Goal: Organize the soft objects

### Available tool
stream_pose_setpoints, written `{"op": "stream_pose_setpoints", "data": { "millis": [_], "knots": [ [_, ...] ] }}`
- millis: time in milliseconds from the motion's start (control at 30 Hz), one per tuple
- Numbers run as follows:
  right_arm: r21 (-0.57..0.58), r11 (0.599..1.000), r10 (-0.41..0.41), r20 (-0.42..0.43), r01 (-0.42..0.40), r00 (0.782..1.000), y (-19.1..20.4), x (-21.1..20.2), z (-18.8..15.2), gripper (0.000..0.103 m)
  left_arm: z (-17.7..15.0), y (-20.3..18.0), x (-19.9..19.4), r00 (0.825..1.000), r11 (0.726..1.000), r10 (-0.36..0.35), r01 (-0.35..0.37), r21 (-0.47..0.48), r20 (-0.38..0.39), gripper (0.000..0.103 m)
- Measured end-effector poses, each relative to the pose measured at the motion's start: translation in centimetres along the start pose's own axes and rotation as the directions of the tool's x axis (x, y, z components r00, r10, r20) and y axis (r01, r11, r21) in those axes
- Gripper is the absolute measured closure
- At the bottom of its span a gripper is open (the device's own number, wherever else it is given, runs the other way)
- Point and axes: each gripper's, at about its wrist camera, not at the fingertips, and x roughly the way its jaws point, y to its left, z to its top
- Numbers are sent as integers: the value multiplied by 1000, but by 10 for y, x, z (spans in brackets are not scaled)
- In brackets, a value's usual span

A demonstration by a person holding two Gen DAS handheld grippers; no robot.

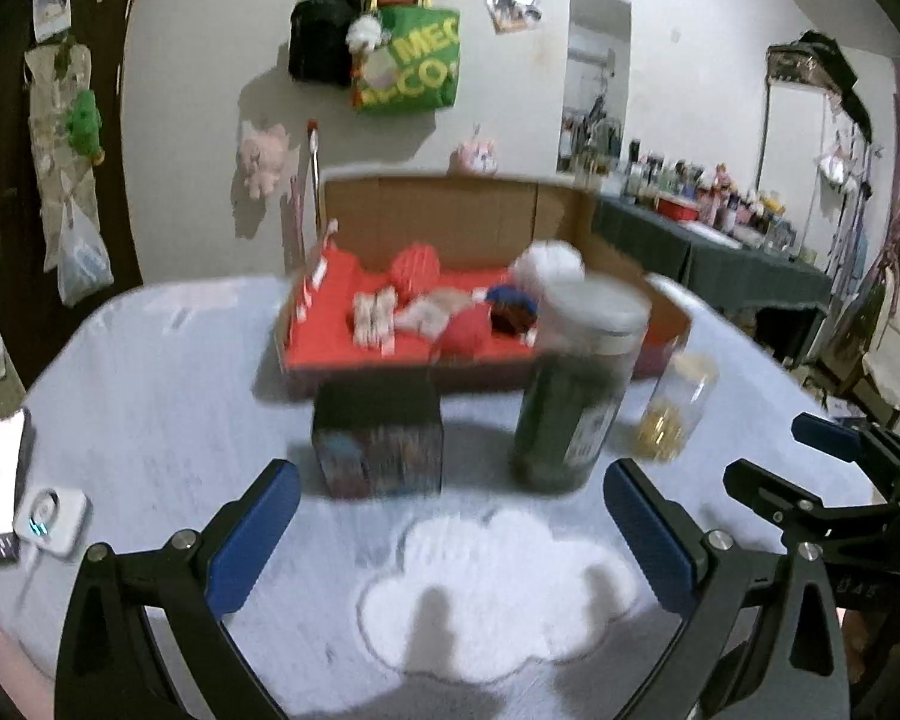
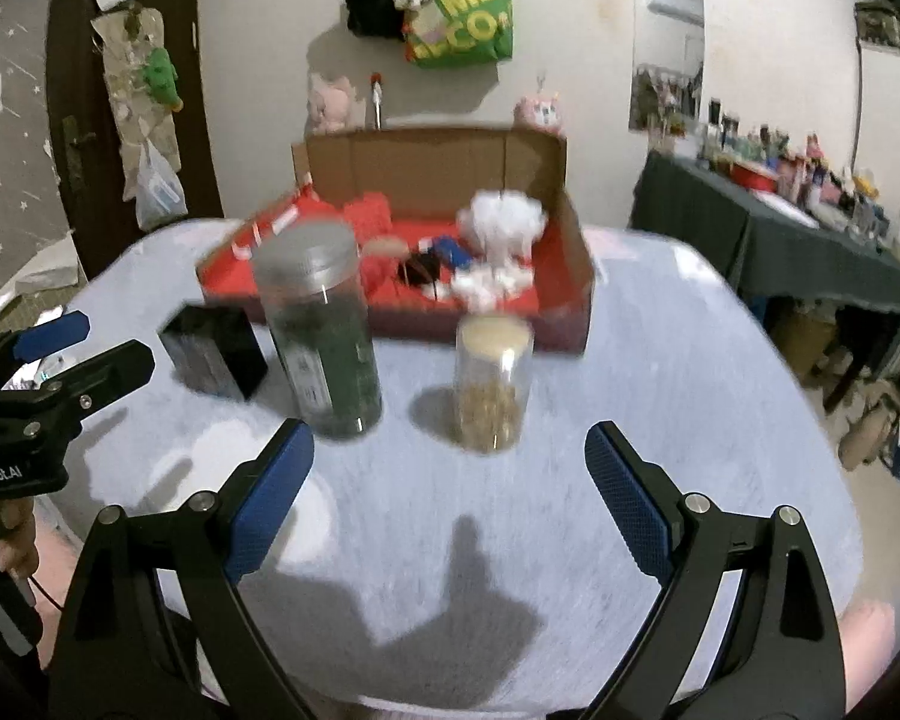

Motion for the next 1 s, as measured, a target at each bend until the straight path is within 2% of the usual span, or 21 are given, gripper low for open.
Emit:
{"op": "stream_pose_setpoints", "data": {
  "millis": [167, 433, 567, 1000],
  "knots": [
    [23, 1000, -15, -60, 16, 998, -3, 30, -27, 10, -26, -1, 29, 997, 1000, 20, -21, -13, -76, 0],
    [19, 999, -48, -102, 50, 994, -5, 58, -43, 10, -52, -6, 57, 988, 998, 62, -62, 3, -144, 0],
    [37, 998, -41, -122, 46, 992, -9, 65, -49, 10, -56, -5, 62, 985, 996, 83, -85, -1, -154, 0],
    [30, 997, -70, -109, 74, 992, -9, 68, -49, 9, -52, -3, 68, 981, 994, 108, -111, -9, -161, 0]
  ]
}}
